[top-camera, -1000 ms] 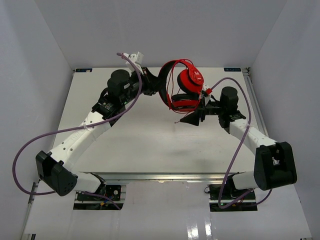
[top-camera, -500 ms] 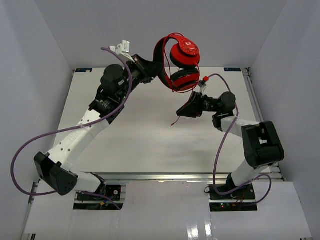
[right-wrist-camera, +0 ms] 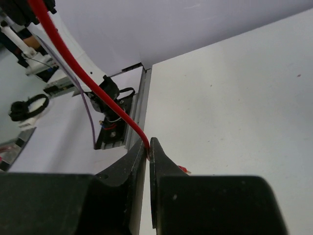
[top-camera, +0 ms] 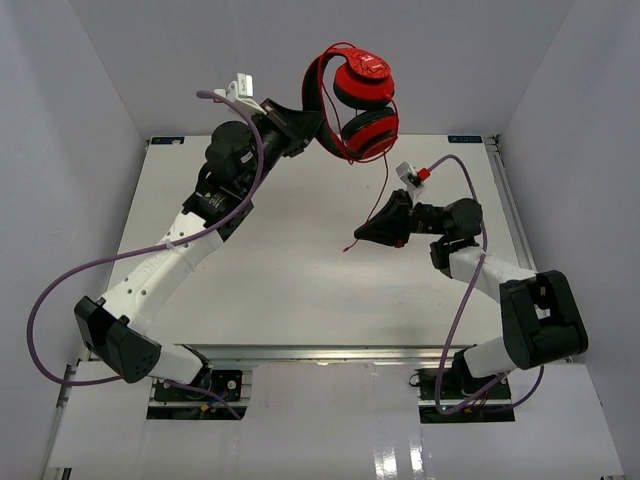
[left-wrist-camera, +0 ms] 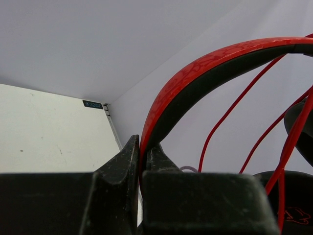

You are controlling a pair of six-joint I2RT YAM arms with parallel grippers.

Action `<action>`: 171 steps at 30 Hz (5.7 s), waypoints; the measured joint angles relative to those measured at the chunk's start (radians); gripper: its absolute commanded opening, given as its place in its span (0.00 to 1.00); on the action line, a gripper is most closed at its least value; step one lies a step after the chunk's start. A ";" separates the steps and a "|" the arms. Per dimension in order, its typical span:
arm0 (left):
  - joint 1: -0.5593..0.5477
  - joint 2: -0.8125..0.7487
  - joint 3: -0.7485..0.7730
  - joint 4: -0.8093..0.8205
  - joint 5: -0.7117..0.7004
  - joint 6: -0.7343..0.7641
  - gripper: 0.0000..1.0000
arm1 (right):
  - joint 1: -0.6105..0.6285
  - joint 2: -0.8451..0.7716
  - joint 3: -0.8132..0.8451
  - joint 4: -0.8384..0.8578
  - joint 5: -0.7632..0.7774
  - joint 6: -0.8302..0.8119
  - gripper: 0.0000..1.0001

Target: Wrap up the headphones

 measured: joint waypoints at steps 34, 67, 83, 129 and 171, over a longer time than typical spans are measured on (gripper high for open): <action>-0.053 0.198 -0.376 -0.081 -0.304 0.084 0.00 | 0.271 -0.099 0.348 -1.504 0.606 -0.969 0.08; -0.097 0.480 -0.233 -0.511 -0.189 0.006 0.00 | 0.201 0.177 0.072 -0.790 0.644 -0.137 0.16; -0.100 0.486 -0.233 -0.521 -0.152 0.000 0.00 | 0.184 0.194 0.091 -0.705 0.758 -0.028 0.22; -0.099 0.512 -0.235 -0.511 -0.133 0.009 0.00 | 0.649 0.201 0.134 -1.305 0.928 -1.618 0.27; -0.094 0.496 -0.264 -0.479 -0.111 0.006 0.00 | 0.168 -0.056 0.032 -1.057 0.758 -1.063 0.08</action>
